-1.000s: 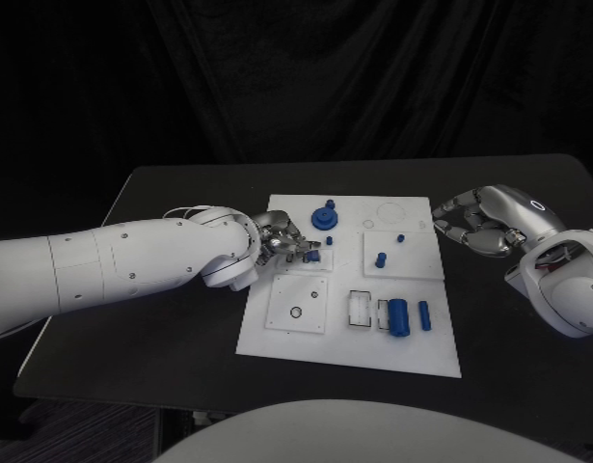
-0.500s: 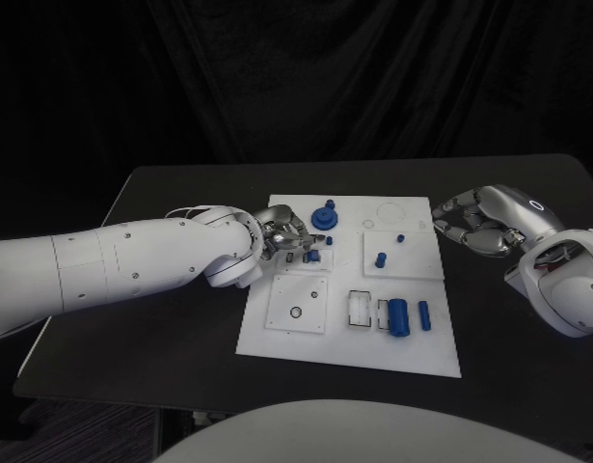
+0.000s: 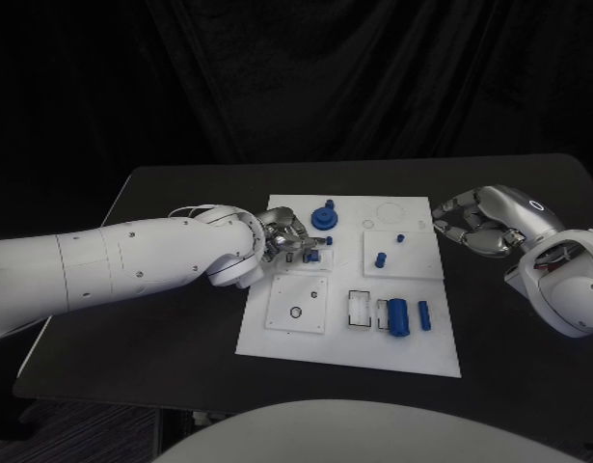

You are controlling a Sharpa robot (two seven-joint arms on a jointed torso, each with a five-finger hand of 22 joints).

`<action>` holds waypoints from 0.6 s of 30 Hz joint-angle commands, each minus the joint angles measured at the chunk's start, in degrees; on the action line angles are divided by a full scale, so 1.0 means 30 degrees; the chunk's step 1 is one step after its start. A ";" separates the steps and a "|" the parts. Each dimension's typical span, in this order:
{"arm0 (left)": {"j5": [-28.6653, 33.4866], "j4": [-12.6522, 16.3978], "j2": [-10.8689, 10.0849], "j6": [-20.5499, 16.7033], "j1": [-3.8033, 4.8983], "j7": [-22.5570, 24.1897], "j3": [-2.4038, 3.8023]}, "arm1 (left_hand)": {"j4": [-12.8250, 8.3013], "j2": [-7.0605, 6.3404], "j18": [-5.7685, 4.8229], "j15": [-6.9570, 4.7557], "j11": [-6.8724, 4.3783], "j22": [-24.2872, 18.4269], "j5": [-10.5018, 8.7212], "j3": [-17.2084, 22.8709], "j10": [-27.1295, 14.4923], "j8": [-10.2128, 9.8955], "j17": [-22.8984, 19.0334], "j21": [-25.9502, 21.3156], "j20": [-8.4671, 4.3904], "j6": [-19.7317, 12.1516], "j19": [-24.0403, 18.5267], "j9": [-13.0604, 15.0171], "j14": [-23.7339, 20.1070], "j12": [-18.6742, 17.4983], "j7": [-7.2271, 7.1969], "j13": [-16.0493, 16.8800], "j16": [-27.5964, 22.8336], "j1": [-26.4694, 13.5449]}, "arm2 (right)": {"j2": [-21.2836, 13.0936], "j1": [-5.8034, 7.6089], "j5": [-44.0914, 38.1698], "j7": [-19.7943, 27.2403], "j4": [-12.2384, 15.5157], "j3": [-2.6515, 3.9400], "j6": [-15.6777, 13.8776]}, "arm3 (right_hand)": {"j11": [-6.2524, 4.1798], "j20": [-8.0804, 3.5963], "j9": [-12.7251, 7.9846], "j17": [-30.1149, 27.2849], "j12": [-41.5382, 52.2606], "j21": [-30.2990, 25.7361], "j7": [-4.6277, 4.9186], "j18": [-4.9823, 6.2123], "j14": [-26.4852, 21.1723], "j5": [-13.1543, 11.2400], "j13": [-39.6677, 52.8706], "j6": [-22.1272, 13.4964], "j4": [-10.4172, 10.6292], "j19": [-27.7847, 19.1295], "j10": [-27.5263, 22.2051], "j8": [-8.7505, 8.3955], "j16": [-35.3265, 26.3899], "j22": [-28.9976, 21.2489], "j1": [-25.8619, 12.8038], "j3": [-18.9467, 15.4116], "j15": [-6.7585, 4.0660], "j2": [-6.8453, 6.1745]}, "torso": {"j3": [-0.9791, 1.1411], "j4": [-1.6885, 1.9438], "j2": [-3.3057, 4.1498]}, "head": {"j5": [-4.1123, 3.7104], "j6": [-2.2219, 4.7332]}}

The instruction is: Assemble the parts on the task board

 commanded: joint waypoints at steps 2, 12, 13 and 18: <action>0.0025 0.0004 0.0072 0.0425 -0.0011 -0.0283 0.0014 | -0.0001 0.0185 -0.0238 0.0126 0.0121 0.2297 -0.0082 -0.0098 0.2015 -0.0129 0.5032 -0.0079 0.0123 0.0199 -0.0023 -0.0033 0.1948 0.0067 0.0014 0.5022 0.0051 -0.0008 | -0.0026 -0.0041 -0.0059 -0.0284 0.0056 0.0011 0.0056 | 0.0143 -0.0001 -0.0032 0.4919 -0.0123 -0.0104 0.0070 0.0275 0.1942 0.0089 0.4309 0.0105 0.0007 -0.0076 0.1534 -0.0059 -0.0036 0.2851 0.0073 0.0129 0.0118 0.0165 | -0.0004 0.0014 -0.0002 | 0.0003 0.0003; 0.0025 -0.0070 0.0112 0.0525 -0.0016 -0.0486 0.0014 | 0.0000 0.0196 -0.0224 0.0125 0.0120 0.2271 -0.0082 -0.0103 0.2015 -0.0178 0.5032 -0.0125 0.0124 0.0208 -0.0059 -0.0079 0.1948 0.0067 0.0017 0.5022 0.0051 -0.0016 | -0.0059 -0.0041 -0.0038 -0.0287 0.0083 0.0013 0.0055 | 0.0143 -0.0001 -0.0032 0.4919 -0.0123 -0.0104 0.0070 0.0275 0.1942 0.0089 0.4309 0.0105 0.0007 -0.0076 0.1534 -0.0059 -0.0036 0.2851 0.0073 0.0129 0.0118 0.0165 | -0.0006 0.0012 -0.0001 | 0.0004 0.0003; 0.0025 -0.0084 0.0111 0.0547 -0.0017 -0.0522 0.0014 | 0.0000 0.0196 -0.0224 0.0125 0.0120 0.2271 -0.0082 -0.0103 0.2015 -0.0178 0.5032 -0.0125 0.0124 0.0208 -0.0059 -0.0079 0.1948 0.0067 0.0017 0.5022 0.0051 -0.0016 | -0.0063 -0.0041 -0.0023 -0.0285 0.0086 0.0013 0.0053 | 0.0143 -0.0001 -0.0032 0.4919 -0.0123 -0.0104 0.0070 0.0275 0.1942 0.0089 0.4309 0.0105 0.0007 -0.0076 0.1534 -0.0059 -0.0036 0.2851 0.0073 0.0129 0.0118 0.0165 | -0.0006 0.0011 -0.0001 | 0.0003 0.0003; 0.0025 -0.0132 0.0112 0.0632 -0.0018 -0.0619 0.0013 | -0.0002 0.0198 -0.0214 0.0125 0.0120 0.2251 -0.0083 -0.0105 0.2015 -0.0201 0.5032 -0.0158 0.0124 0.0209 -0.0086 -0.0100 0.1948 0.0067 0.0018 0.5022 0.0051 -0.0017 | -0.0076 -0.0041 0.0013 -0.0293 0.0098 0.0013 0.0070 | 0.0143 -0.0001 -0.0032 0.4919 -0.0123 -0.0104 0.0070 0.0275 0.1942 0.0089 0.4309 0.0105 0.0007 -0.0076 0.1534 -0.0059 -0.0036 0.2851 0.0073 0.0129 0.0118 0.0165 | -0.0001 0.0013 0.0005 | 0.0001 0.0003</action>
